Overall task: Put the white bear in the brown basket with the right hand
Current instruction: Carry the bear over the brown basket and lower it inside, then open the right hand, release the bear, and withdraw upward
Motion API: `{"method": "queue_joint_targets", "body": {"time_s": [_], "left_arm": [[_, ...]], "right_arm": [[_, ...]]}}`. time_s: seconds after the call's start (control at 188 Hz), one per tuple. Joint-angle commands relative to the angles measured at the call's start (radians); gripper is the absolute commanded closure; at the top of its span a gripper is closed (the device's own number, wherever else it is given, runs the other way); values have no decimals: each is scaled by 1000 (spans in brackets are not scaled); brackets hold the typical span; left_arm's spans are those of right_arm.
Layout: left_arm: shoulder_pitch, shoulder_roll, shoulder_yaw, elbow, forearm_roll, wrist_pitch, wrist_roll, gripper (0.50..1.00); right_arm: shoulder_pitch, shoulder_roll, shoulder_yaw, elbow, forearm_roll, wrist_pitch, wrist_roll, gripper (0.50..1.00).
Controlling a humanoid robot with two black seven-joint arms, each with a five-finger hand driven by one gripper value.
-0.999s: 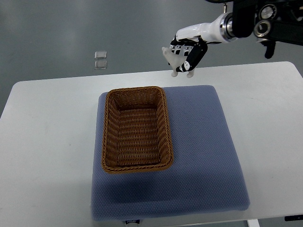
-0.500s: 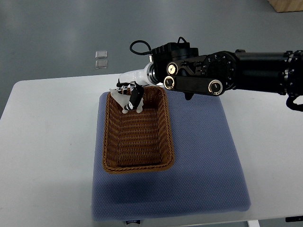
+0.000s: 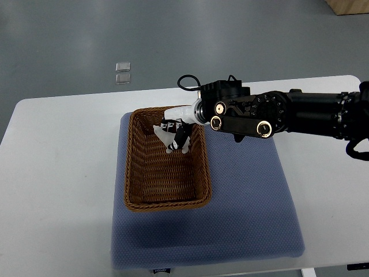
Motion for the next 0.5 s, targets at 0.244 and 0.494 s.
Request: {"method": "queue_joint_targets", "body": {"time_s": [0.244, 0.494], "left_arm": [[0, 0, 0, 2, 0, 0, 1, 500], [0, 0, 0, 5, 0, 0, -1, 500]], "right_arm": [[-29, 0, 3, -15, 2, -16, 4, 844], [-19, 0, 15, -16, 15, -14, 4, 595]]}}
